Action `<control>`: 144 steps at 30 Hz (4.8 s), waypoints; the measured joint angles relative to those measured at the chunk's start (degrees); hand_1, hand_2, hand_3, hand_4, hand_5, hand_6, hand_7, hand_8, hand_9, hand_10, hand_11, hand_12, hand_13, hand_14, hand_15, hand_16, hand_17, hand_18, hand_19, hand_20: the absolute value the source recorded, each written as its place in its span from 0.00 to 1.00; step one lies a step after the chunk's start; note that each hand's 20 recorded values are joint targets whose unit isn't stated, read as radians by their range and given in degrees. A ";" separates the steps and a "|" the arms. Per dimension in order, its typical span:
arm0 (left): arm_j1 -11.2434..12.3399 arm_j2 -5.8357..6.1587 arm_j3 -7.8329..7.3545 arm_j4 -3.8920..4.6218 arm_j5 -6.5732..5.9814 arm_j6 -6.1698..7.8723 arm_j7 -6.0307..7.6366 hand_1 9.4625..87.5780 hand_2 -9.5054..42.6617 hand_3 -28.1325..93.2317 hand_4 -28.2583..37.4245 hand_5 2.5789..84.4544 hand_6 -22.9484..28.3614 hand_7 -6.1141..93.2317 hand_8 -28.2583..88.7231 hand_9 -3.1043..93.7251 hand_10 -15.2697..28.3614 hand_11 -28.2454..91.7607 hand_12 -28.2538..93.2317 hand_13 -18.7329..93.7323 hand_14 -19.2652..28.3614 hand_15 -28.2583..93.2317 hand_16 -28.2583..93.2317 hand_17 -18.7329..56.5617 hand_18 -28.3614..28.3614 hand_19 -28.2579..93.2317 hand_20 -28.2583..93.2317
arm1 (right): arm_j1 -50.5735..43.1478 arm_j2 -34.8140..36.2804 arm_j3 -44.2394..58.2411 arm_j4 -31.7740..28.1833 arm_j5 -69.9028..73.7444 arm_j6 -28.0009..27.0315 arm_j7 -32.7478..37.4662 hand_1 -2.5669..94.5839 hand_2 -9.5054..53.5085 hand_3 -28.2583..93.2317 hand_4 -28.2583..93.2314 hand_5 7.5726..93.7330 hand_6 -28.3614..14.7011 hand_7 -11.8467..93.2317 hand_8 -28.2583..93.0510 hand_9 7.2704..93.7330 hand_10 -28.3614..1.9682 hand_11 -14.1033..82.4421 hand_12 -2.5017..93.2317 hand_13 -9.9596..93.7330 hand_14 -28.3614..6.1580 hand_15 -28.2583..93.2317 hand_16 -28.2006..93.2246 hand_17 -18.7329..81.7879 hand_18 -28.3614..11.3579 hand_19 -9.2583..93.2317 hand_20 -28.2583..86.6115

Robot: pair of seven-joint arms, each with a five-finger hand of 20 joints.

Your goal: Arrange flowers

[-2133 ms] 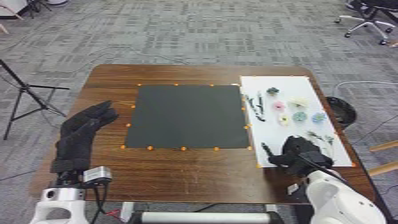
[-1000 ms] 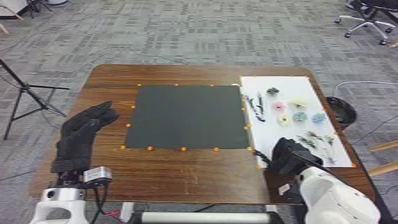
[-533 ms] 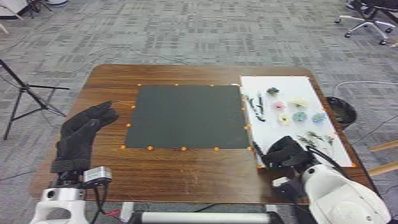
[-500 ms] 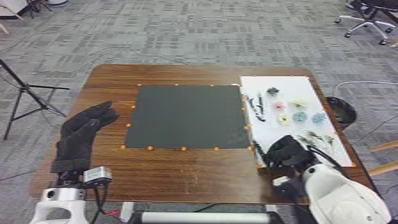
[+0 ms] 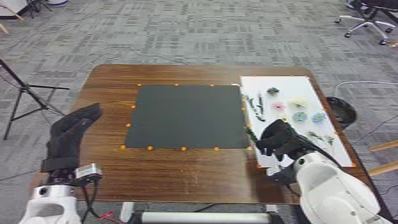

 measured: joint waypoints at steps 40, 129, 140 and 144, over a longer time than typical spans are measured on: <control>-14.35 8.08 4.46 14.35 -7.48 6.99 -1.12 0.14 0.28 0.82 0.00 0.61 0.50 0.21 0.18 0.54 0.66 0.40 0.35 0.50 0.72 0.32 0.26 0.34 0.71 0.31 0.39 | 46.55 -23.24 -35.65 35.43 -5.75 -1.18 2.78 0.61 0.00 0.68 0.28 0.80 0.61 0.43 0.44 1.00 0.59 0.51 0.30 1.00 0.89 0.75 0.40 0.87 0.43 0.77 0.60; -20.36 9.84 9.06 15.28 -7.26 4.28 -1.63 0.17 0.19 0.82 0.03 0.59 0.52 0.20 0.18 0.52 0.67 0.40 0.35 0.49 0.72 0.32 0.27 0.32 0.72 0.32 0.38 | 47.14 -30.43 -40.51 40.55 24.23 8.30 11.52 0.59 0.00 0.64 0.24 0.78 0.57 0.38 0.41 1.00 0.56 0.33 0.25 1.00 0.85 0.71 0.40 0.86 0.41 0.74 0.60; -19.33 9.77 7.81 15.21 -7.00 3.31 -2.35 0.16 0.18 0.82 0.03 0.59 0.52 0.20 0.19 0.52 0.66 0.40 0.35 0.49 0.72 0.32 0.27 0.31 0.72 0.31 0.38 | 46.83 -30.58 -38.99 40.60 27.27 8.02 11.53 0.48 0.00 0.70 0.23 0.76 0.53 0.27 0.39 0.96 0.54 0.33 0.21 1.00 0.83 0.70 0.41 0.85 0.39 0.75 0.58; -19.13 9.58 7.62 15.16 -6.77 3.06 -2.43 0.16 0.18 0.82 0.03 0.59 0.51 0.20 0.19 0.52 0.66 0.40 0.35 0.48 0.72 0.32 0.27 0.31 0.72 0.31 0.38 | 46.78 -30.64 -38.54 40.56 27.84 7.15 11.53 0.45 0.01 0.72 0.22 0.75 0.53 0.28 0.33 0.94 0.50 0.33 0.21 1.00 0.81 0.67 0.43 0.82 0.37 0.76 0.57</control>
